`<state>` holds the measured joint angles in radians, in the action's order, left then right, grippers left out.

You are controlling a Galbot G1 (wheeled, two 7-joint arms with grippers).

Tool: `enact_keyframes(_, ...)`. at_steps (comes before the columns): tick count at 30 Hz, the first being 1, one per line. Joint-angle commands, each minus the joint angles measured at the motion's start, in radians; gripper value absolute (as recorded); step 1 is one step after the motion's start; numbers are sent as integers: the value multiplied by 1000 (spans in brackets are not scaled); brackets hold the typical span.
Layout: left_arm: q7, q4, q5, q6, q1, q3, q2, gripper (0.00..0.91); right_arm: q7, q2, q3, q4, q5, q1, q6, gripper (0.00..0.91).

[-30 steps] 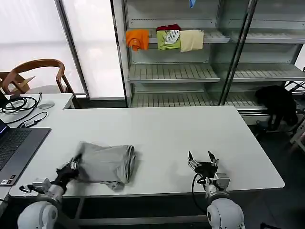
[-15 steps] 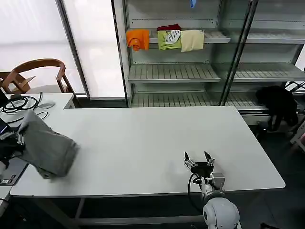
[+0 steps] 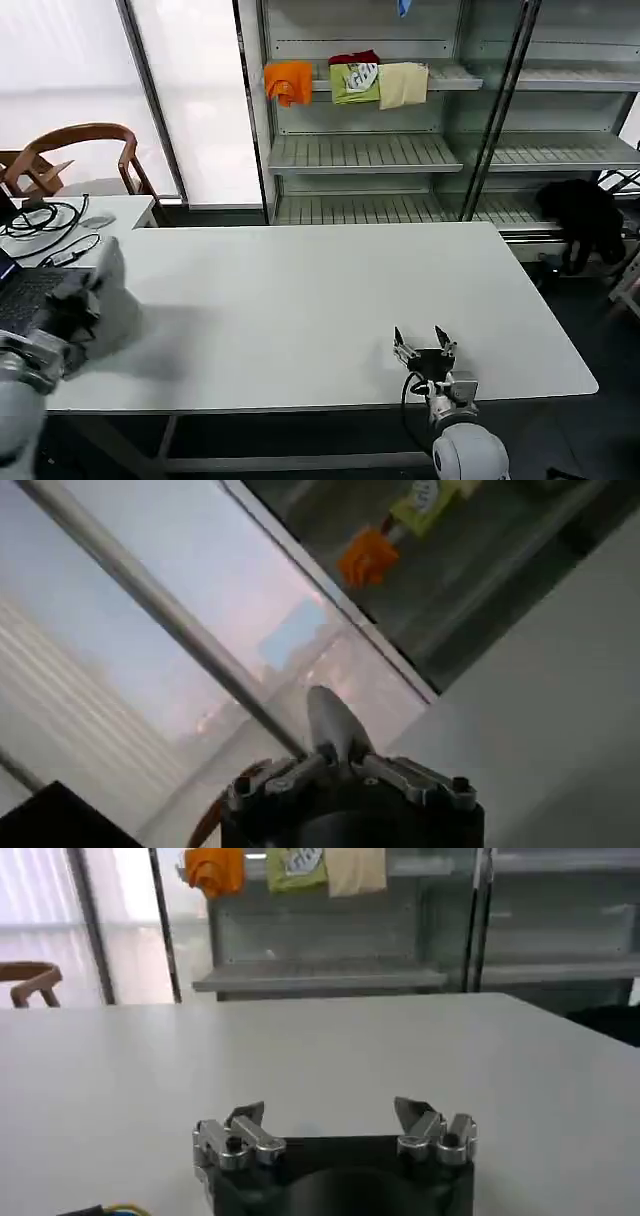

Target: Fold and organize the clothes.

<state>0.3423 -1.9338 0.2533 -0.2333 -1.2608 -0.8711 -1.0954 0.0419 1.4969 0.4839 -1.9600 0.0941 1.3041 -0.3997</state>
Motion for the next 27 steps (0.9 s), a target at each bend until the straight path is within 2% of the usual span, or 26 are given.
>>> enact_keyframes(1, -254, 47, 283, 118, -34, 456, -425, 20, 3, -17, 16, -1, 9, 8, 6, 907)
enact_keyframes(3, -286, 45, 232, 103, -10, 505, -413, 20, 3, -19, 19, -6, 15, 9, 6, 907)
enact_keyframes(9, -325, 69, -91, -11, 87, 602, -391, 20, 4, -20, 16, -34, 17, 22, 4, 907)
enact_keyframes(13, -351, 133, -314, -98, 162, 657, -424, 20, -4, -19, 8, -67, 17, 28, -12, 907)
enact_keyframes(18, -359, 219, -371, -115, 242, 719, -474, 20, -27, -20, 0, -92, 20, 26, -22, 907)
enact_keyframes(19, -367, 253, -353, -115, 258, 728, -484, 71, -28, -20, -3, -97, 19, 27, -25, 907)
enact_keyframes(20, -388, 267, -325, -113, 263, 734, -504, 322, -29, -19, -6, -103, 20, 28, -32, 907)
enact_keyframes(21, -399, 291, -320, -107, 267, 735, -520, 907, -32, -16, -9, -110, 23, 30, -39, 907)
enact_keyframes(23, -408, 300, -320, -108, 254, 739, -545, 907, -36, -9, -17, -123, 36, 32, -52, 907)
enact_keyframes(27, -416, 254, -328, -96, 217, 750, -548, 907, -39, 17, -37, -125, 80, 11, -80, 907)
